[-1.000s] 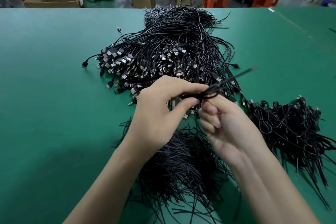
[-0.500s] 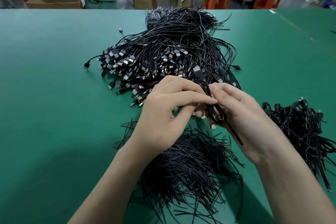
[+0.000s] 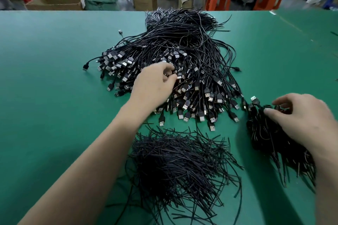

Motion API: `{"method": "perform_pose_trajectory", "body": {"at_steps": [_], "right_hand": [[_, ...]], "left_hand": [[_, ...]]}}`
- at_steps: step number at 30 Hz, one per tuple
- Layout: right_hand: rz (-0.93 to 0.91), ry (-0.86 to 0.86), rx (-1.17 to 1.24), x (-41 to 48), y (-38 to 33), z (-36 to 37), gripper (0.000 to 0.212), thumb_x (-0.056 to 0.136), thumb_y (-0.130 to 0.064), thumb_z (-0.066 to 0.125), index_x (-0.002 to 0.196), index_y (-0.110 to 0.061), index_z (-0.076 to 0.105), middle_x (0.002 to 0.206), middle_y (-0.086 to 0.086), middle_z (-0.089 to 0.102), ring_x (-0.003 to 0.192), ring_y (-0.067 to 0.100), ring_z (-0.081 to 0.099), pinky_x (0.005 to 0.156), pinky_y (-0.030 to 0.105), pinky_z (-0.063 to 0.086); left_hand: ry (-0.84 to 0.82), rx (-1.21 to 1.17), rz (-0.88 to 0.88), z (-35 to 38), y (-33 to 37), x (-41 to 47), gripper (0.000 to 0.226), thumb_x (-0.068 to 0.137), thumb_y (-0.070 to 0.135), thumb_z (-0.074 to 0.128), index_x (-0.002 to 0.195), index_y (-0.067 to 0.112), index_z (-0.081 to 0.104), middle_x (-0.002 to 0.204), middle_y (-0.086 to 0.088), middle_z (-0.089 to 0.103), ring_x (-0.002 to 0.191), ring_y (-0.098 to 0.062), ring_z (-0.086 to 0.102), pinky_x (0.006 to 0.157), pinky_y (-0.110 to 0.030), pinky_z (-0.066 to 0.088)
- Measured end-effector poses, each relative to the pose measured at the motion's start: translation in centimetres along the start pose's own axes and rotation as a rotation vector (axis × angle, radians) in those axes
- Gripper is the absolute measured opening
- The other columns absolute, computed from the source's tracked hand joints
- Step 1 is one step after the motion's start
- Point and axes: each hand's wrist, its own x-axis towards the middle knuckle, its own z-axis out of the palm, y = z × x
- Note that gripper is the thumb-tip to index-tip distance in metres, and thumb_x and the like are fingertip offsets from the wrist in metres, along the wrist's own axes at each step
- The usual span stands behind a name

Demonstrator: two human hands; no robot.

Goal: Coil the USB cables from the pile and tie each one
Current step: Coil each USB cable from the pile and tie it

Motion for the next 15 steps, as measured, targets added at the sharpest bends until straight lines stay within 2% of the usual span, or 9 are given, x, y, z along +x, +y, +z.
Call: {"method": "perform_pose_trajectory", "body": {"at_steps": [3,5,7,11,15], "right_hand": [[-0.048,0.018,-0.02,-0.6,-0.8,-0.1,0.035,0.089,-0.042,0.072,0.117,-0.021,0.067,0.126,0.016,0.058,0.126,0.037,0.045,0.103,0.056,0.044],[-0.112,0.027,0.039,-1.2,-1.9,0.0,0.036,0.091,-0.044,0.068,0.12,-0.023,0.064,0.128,0.012,0.054,0.129,0.032,0.041,0.105,0.055,0.04],[-0.183,0.008,0.08,-1.8,-3.1,0.3,0.035,0.092,-0.046,0.064,0.121,-0.026,0.062,0.126,0.005,0.052,0.129,0.027,0.041,0.107,0.053,0.038],[-0.299,-0.089,0.125,-2.8,-4.9,1.1,0.034,0.094,-0.048,0.061,0.122,-0.03,0.059,0.119,-0.007,0.047,0.128,0.019,0.042,0.109,0.047,0.037],[-0.355,-0.095,0.182,-3.0,-5.3,1.5,0.032,0.094,-0.048,0.06,0.121,-0.031,0.059,0.124,-0.006,0.052,0.126,0.016,0.044,0.109,0.045,0.038]], "left_hand": [[0.045,0.18,-0.015,0.6,-0.3,3.8,0.035,0.102,0.036,0.059,0.131,0.018,0.066,0.123,-0.002,0.067,0.111,-0.022,0.064,0.1,-0.04,0.051],[0.042,0.294,-0.057,1.0,-0.6,5.9,0.04,0.103,0.04,0.057,0.13,0.013,0.065,0.128,-0.01,0.063,0.119,-0.031,0.061,0.101,-0.044,0.049],[0.007,0.408,-0.127,1.2,-0.9,7.6,0.045,0.102,0.048,0.056,0.125,0.01,0.067,0.127,-0.015,0.065,0.118,-0.038,0.062,0.097,-0.045,0.05],[-0.087,0.49,-0.223,0.8,-1.4,9.7,0.05,0.097,0.057,0.064,0.12,0.013,0.071,0.123,-0.014,0.069,0.116,-0.038,0.064,0.094,-0.045,0.051],[-0.174,0.436,-0.311,0.0,-1.9,10.9,0.05,0.091,0.057,0.071,0.123,0.019,0.069,0.128,-0.009,0.067,0.12,-0.035,0.062,0.103,-0.048,0.051]]}}
